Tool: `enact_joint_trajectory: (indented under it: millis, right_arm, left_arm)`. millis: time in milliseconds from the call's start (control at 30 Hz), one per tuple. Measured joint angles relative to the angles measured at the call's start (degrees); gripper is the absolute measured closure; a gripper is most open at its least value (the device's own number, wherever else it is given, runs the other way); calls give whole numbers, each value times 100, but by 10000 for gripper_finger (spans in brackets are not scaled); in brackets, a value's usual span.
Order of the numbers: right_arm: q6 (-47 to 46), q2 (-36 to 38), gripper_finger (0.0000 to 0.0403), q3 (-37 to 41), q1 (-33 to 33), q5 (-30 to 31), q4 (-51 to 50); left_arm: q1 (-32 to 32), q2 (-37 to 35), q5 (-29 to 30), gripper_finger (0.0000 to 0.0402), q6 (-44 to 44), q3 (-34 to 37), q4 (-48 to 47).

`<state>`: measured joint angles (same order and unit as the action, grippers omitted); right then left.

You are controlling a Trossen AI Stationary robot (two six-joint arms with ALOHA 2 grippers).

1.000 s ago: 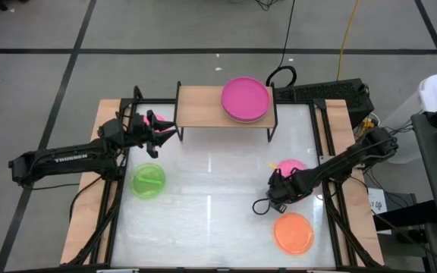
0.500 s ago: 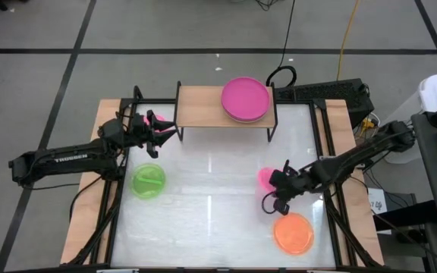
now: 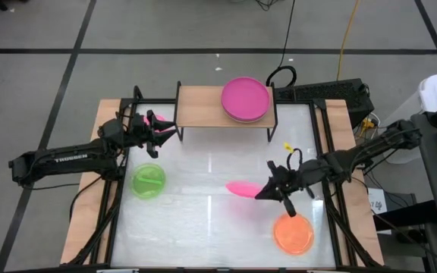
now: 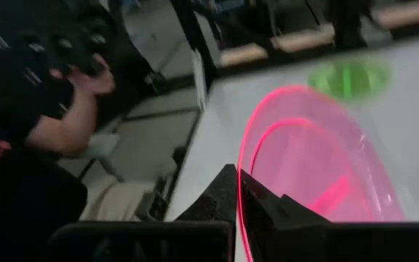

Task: Place and stack plates onto a shelf
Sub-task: Put the right pink transparent plate on the shelf

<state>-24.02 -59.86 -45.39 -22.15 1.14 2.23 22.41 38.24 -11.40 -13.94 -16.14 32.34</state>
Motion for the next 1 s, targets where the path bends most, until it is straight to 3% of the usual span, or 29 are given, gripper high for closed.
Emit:
enact_joint_trajectory:
  millis: [100,367,733,1000]
  right_arm:
    - [320,0,403,-1,200,-57,381]
    - [499,-195,403,-6,1198,-1015,1407]
    - [-403,-864,403,-13,2532,-2070,3187]
    - [-661,-1430,403,-704,3006,-2550,3404]
  left_arm:
    - [-1,0,0,241,0,2,4]
    - [0,2,102,241,21,0,7]
    - [0,2,105,241,24,2,2]
    - [0,0,105,241,23,0,0]
